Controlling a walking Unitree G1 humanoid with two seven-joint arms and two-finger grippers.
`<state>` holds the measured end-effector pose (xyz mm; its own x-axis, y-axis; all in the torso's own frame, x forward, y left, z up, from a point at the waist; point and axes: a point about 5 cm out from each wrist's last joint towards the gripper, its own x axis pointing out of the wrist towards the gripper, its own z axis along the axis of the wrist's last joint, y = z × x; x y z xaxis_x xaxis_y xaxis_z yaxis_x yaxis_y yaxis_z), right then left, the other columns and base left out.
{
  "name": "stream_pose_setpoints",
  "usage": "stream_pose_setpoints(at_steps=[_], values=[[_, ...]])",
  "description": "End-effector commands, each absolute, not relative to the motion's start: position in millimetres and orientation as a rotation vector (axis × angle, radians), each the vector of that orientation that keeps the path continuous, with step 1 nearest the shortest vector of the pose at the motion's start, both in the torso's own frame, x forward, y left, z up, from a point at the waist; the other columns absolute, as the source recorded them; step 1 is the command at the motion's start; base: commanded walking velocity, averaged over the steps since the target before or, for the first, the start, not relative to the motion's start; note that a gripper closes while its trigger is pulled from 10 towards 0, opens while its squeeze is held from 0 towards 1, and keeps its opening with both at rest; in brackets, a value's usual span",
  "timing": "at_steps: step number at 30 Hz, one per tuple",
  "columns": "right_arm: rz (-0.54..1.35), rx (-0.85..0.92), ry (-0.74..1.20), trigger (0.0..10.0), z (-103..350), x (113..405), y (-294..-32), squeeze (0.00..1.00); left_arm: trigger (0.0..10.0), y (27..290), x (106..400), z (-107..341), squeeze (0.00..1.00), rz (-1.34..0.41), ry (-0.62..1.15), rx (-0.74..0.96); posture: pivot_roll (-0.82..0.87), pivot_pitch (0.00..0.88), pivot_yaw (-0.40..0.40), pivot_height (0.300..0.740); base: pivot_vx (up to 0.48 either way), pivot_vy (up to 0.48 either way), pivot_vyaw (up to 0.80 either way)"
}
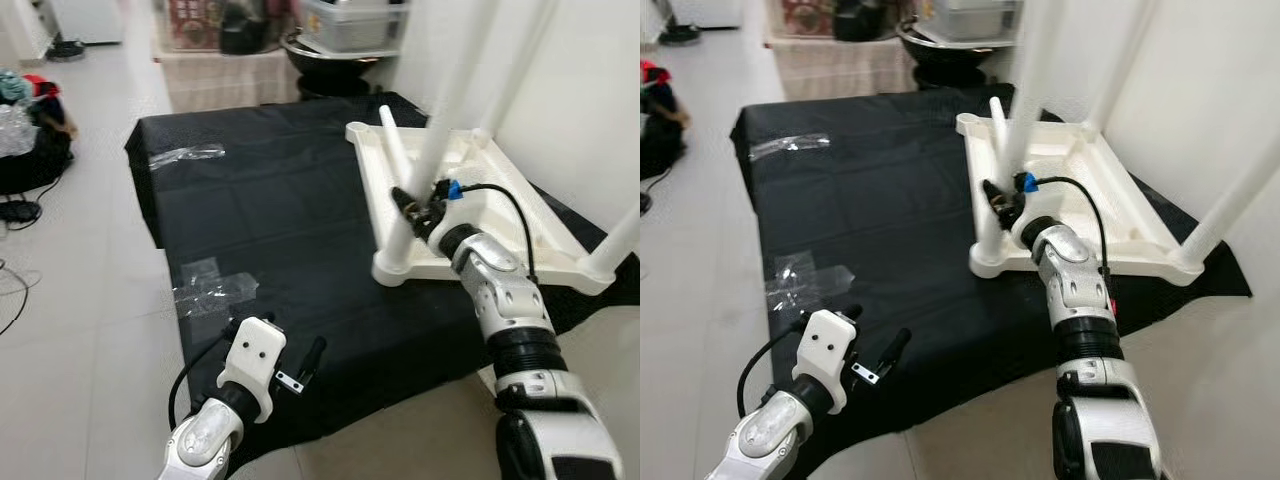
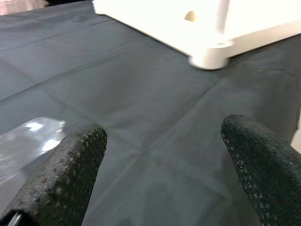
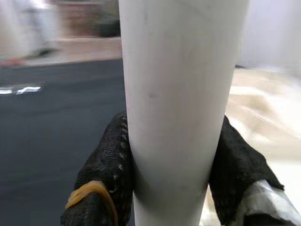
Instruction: Building children table
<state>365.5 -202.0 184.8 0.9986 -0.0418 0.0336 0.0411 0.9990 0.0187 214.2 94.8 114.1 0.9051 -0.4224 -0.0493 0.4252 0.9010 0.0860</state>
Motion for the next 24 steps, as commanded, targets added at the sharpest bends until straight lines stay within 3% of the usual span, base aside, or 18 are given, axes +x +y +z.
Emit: stream_pose_setpoints(at_steps=[1,4,5,8,9,13,14,20,22,23,24], values=[[-0.235,-0.017,-0.010,0.0,181.9,358.1,-230.0,0.00,10.0,93.6,213.4,112.7,0.00,-0.448,0.033,0.099,0.05,0.025,-0.077,0.740,0.000,0.000,0.00],[-0.310,0.016,-0.010,0.0,181.8,350.7,-218.7,0.00,10.0,93.2,213.0,112.9,0.00,-0.448,0.032,0.099,0.05,0.023,-0.077,0.740,0.000,0.000,0.00],[-0.251,0.035,-0.012,10.0,182.3,352.5,-207.5,0.00,10.0,93.1,212.9,112.9,0.00,-0.448,0.032,0.098,0.05,0.022,-0.078,0.740,0.000,0.000,0.00],[-0.138,0.074,-0.030,10.0,184.3,356.5,-191.8,0.00,10.0,93.0,212.9,112.9,0.00,-0.448,0.032,0.098,0.05,0.022,-0.078,0.740,0.000,0.000,0.00],[-0.098,0.080,-0.060,10.0,187.5,357.4,-186.8,1.00,10.0,92.8,213.0,112.8,0.00,-0.448,0.033,0.097,0.05,0.017,-0.078,0.740,0.000,0.000,0.00],[-0.020,0.109,-0.107,10.0,192.9,359.3,-181.2,1.00,10.0,92.3,213.2,112.6,0.00,-0.448,0.033,0.097,0.05,0.013,-0.082,0.740,0.000,0.000,0.00],[0.008,0.113,-0.113,10.0,194.6,359.3,-179.0,0.00,10.0,92.1,213.1,112.5,0.00,-0.449,0.033,0.097,0.05,0.014,-0.079,0.740,0.000,0.000,0.00],[0.248,0.151,-0.099,10.0,199.8,363.0,-184.9,0.00,10.0,91.5,213.4,112.6,0.00,-0.450,0.031,0.096,0.05,0.011,-0.080,0.740,0.000,0.000,0.00],[0.560,0.216,-0.037,10.0,198.6,353.3,-187.9,0.00,10.0,91.0,213.8,112.8,0.00,-0.451,0.030,0.095,0.05,0.012,-0.081,0.740,0.000,0.000,0.00],[0.560,0.216,-0.037,10.0,198.6,353.3,-187.9,0.00,10.0,91.0,213.8,112.8,0.00,-0.451,0.030,0.095,0.05,0.012,-0.081,0.740,0.000,0.000,0.00],[0.841,0.256,0.008,10.0,198.6,336.5,-188.7,0.00,10.0,90.8,214.2,113.0,0.00,-0.452,0.028,0.096,0.05,0.013,-0.082,0.740,0.000,0.000,0.00]])
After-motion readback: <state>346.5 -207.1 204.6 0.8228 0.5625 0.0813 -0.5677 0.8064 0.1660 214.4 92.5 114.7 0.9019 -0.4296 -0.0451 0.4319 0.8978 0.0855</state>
